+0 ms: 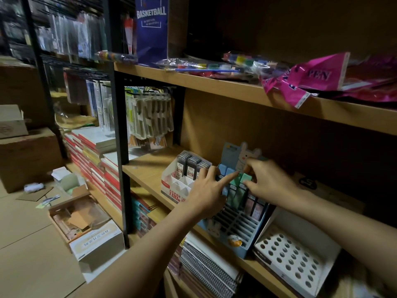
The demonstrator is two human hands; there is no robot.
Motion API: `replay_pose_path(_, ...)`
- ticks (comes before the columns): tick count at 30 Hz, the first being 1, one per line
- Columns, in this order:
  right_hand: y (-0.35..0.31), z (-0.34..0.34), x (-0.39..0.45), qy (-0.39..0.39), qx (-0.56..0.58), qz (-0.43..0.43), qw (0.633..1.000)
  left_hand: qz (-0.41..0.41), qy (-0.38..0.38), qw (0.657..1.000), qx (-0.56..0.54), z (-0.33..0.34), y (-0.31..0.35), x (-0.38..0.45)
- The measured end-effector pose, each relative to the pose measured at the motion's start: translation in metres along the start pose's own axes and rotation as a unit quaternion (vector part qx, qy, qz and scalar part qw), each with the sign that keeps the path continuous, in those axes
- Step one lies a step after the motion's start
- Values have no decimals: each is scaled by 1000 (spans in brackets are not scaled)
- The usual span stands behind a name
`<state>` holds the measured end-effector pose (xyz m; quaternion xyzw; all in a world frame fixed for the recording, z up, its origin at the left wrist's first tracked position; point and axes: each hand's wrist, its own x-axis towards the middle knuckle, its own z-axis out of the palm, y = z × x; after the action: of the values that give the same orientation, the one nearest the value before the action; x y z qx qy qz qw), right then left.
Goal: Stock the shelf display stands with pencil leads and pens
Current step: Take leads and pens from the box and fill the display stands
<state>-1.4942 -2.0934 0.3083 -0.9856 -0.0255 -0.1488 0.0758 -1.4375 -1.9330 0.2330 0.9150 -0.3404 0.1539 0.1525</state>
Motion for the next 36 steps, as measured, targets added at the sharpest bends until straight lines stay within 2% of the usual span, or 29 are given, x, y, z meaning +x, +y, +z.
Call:
replay_pose_path(21,10,7,-2,4,7,18,1000,-5,7,1000,-28,9,0,-7)
replay_pose_path(28,7,20,-5,30,-79,8,996,-9,0,999,-38,13,0,-6)
replay_pose_path(32,6,21,-12,30,-89,6,996,-17,-18,999,-47,9,2,-7)
replay_pose_path(36,6,23,-23,56,-92,-46,993,18,40,996,-76,7,3,-30)
